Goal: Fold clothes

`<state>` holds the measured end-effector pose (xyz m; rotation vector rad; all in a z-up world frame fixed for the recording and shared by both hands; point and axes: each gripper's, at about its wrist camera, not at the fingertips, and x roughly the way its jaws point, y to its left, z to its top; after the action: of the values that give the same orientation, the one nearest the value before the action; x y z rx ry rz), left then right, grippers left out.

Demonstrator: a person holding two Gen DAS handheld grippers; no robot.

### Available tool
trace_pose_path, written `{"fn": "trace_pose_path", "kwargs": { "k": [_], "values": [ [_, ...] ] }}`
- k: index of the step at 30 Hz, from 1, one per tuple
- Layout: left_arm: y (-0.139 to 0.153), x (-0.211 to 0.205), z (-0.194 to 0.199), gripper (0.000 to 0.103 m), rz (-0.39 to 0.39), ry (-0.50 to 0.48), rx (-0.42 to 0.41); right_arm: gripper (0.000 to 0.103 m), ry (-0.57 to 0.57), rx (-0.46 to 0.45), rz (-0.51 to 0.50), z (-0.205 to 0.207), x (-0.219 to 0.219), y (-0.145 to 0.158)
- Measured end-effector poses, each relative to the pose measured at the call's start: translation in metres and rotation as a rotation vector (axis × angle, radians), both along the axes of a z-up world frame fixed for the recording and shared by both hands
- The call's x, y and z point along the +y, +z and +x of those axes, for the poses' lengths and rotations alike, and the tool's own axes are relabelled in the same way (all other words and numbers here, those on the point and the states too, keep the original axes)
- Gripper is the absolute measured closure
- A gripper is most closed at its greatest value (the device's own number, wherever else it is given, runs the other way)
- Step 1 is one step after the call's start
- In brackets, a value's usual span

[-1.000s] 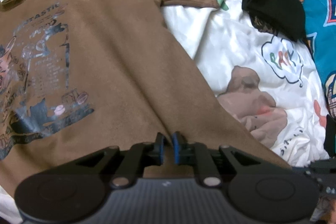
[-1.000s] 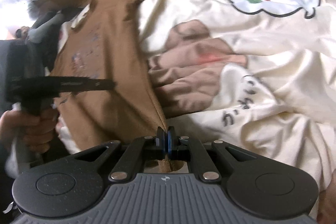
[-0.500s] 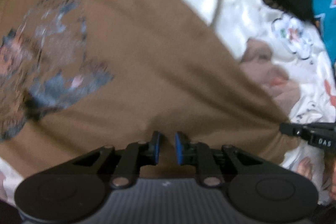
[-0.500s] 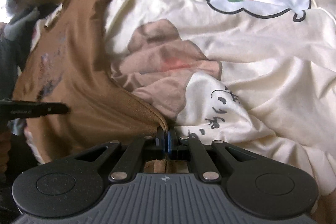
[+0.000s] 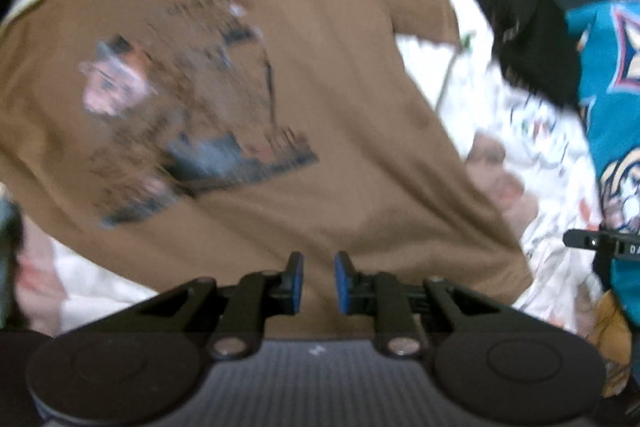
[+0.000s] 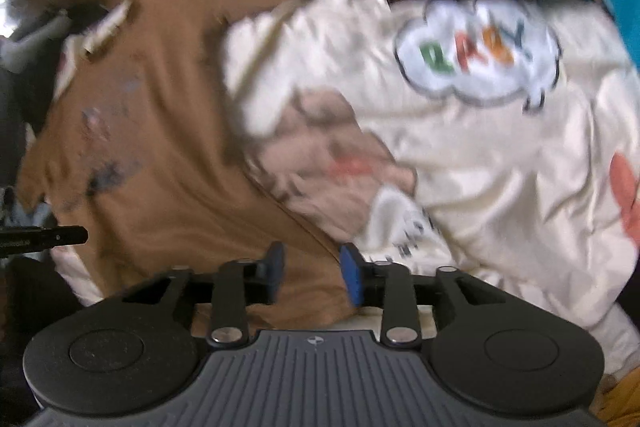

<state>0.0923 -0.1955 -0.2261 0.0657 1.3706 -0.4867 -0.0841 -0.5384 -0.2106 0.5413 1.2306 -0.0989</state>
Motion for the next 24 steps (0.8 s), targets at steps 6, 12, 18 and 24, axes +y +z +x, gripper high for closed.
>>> {"fn": "trace_pose_path", "kwargs": {
  "k": [6,12,18,24],
  "values": [
    [0.028,0.025,0.047,0.075,0.014,0.026,-0.075,0.057,0.078,-0.051,-0.009,0.035,0.006,0.030],
    [-0.024,0.034,0.100,0.075,0.069,0.063,-0.024,0.057,0.156,-0.013,0.041,0.091,0.019,-0.015],
    [-0.070,0.036,0.137,0.075,0.123,0.070,0.038,0.057,0.219,0.007,0.126,0.152,0.028,-0.065],
    [-0.095,0.048,0.170,0.076,0.150,0.103,0.074,0.057,0.172,-0.060,0.200,0.214,0.009,-0.071]
  ]
}}
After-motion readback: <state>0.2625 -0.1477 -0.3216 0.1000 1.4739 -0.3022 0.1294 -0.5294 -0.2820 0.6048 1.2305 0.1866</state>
